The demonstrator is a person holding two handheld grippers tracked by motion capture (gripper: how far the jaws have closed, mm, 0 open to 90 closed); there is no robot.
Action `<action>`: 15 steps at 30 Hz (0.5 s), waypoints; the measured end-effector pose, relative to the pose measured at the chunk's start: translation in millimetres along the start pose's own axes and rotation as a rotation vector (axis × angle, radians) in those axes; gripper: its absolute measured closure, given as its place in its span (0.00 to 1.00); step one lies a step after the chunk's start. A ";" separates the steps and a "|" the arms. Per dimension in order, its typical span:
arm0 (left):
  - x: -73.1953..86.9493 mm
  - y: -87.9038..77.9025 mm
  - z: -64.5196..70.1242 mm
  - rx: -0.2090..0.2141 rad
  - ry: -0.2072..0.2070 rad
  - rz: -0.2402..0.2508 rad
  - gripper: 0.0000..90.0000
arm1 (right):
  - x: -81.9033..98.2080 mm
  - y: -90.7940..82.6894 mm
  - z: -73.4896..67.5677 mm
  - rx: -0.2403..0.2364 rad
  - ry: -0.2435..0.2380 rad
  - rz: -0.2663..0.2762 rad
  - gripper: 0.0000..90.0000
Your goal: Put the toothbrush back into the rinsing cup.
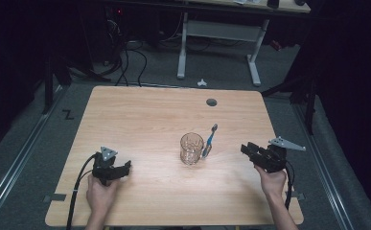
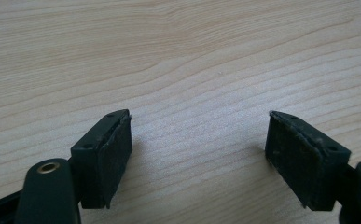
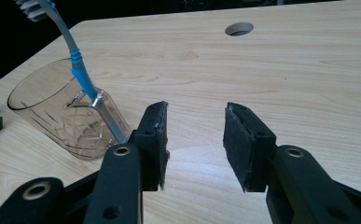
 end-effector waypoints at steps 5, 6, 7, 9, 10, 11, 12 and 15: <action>0.0 0.0 0.0 0.000 0.001 -0.001 0.26 | 2.1 -0.3 1.4 0.003 -0.009 -0.005 0.67; 0.0 0.0 0.0 0.000 0.000 0.000 0.26 | 1.7 -0.3 1.2 0.003 -0.010 -0.002 0.66; 0.0 0.0 0.0 -0.001 0.001 0.000 0.26 | 1.9 0.2 1.1 0.003 -0.011 -0.002 0.66; 0.0 0.0 0.0 -0.001 0.000 0.000 0.26 | 2.3 0.5 1.2 0.005 -0.013 -0.004 0.67; 0.0 0.0 0.0 0.000 0.001 -0.001 0.26 | 2.9 1.0 1.4 0.008 -0.016 -0.008 0.66; 0.0 0.0 0.0 -0.001 0.000 -0.001 0.26 | 3.4 1.6 1.5 0.009 -0.019 -0.012 0.66; 0.0 0.0 0.0 -0.001 0.000 0.000 0.26 | 3.6 1.9 1.4 0.009 -0.019 -0.013 0.67; 0.0 0.0 0.0 -0.001 0.001 0.000 0.26 | 3.8 3.0 2.4 0.014 -0.020 -0.013 0.66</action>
Point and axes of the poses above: each handheld gripper's, and its own axes: y roughly forward along the jaws, x roughly out of its underside, z roughly to its right, the point moved 8 cm from there along y, roughly forward along the jaws, and after that the axes turned 8 degrees about z, right-handed, at the moved point
